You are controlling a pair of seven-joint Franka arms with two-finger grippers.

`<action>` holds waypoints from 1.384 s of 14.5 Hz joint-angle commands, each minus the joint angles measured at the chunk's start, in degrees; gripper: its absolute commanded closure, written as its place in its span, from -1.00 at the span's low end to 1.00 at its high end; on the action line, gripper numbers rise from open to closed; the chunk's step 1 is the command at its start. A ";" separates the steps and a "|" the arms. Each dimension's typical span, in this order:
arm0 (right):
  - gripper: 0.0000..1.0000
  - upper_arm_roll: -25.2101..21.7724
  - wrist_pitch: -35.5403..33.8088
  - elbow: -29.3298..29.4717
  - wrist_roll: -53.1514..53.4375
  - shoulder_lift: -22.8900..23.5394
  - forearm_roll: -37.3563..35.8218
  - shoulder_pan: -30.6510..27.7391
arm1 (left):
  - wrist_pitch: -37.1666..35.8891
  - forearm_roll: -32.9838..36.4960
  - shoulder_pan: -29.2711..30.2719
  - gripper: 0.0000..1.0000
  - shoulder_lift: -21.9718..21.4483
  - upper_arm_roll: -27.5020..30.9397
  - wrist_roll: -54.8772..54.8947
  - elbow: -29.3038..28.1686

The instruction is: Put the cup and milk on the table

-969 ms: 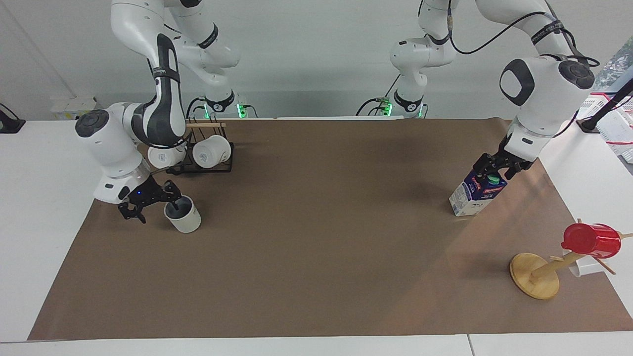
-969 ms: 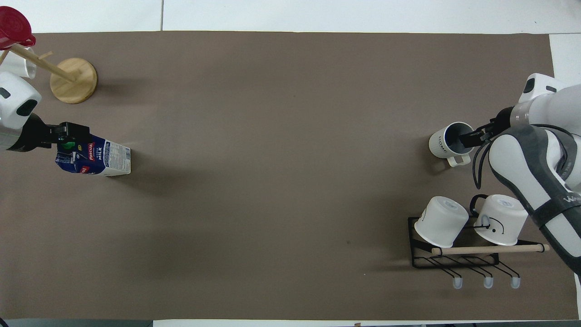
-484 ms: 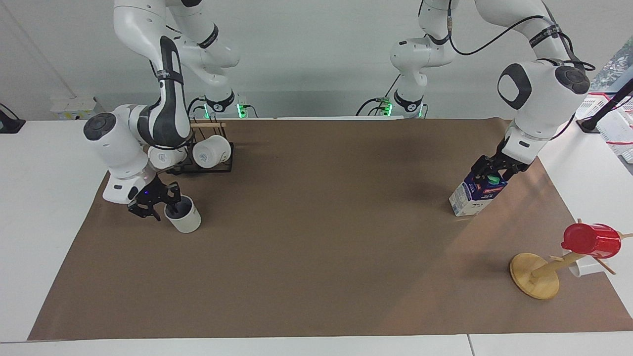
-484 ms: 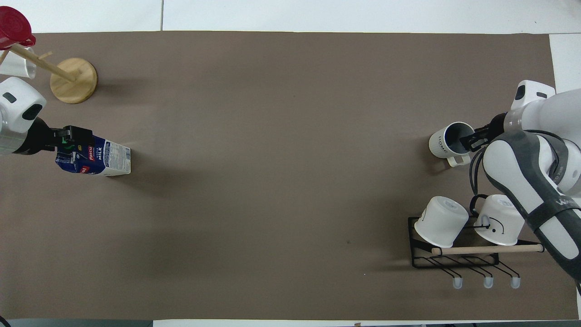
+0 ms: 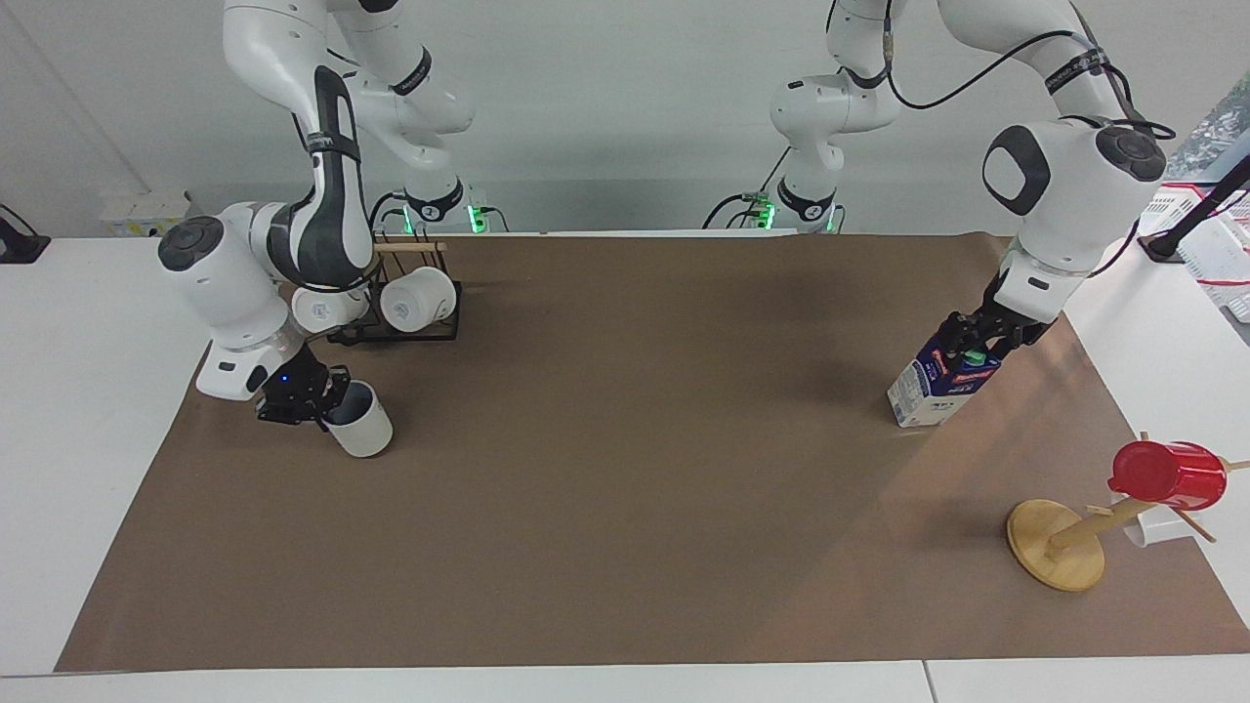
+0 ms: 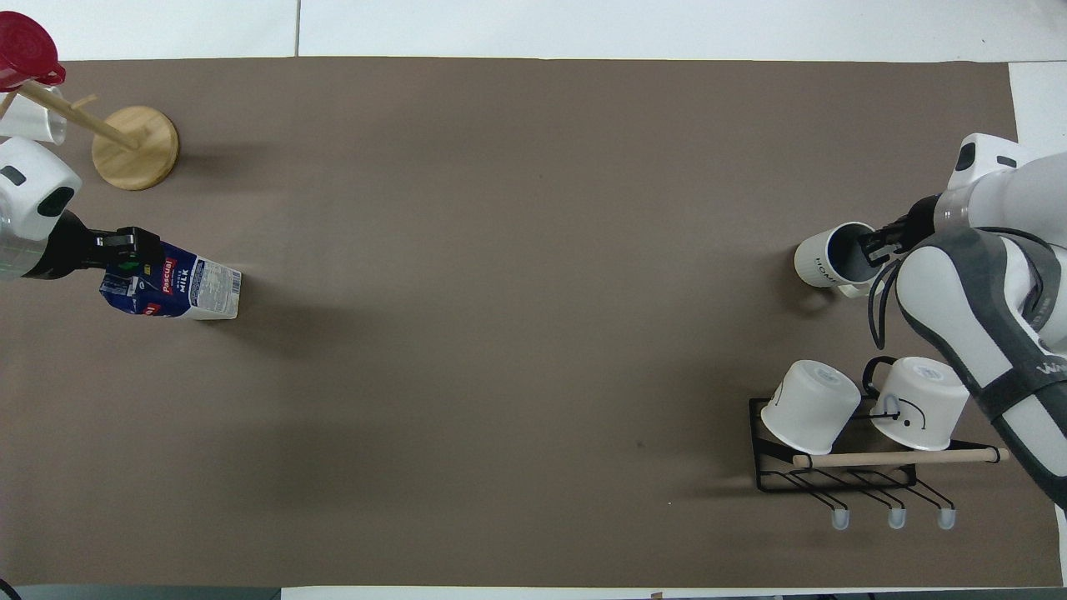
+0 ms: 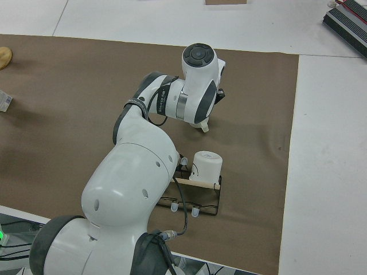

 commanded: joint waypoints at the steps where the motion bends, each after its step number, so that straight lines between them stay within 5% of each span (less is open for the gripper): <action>1: 1.00 1.13 -6.37 8.10 3.59 1.26 0.84 2.51 | 0.88 -0.67 0.29 1.00 -1.31 0.05 0.21 -0.78; 9: 1.00 1.22 2.76 4.43 31.99 1.44 -0.21 22.28 | -11.16 -0.59 0.20 1.00 -5.26 0.22 -0.67 5.81; 20: 1.00 1.31 6.27 -3.13 36.02 -1.37 -0.39 26.34 | -11.52 1.70 -1.81 1.00 -4.14 -1.61 -4.97 8.53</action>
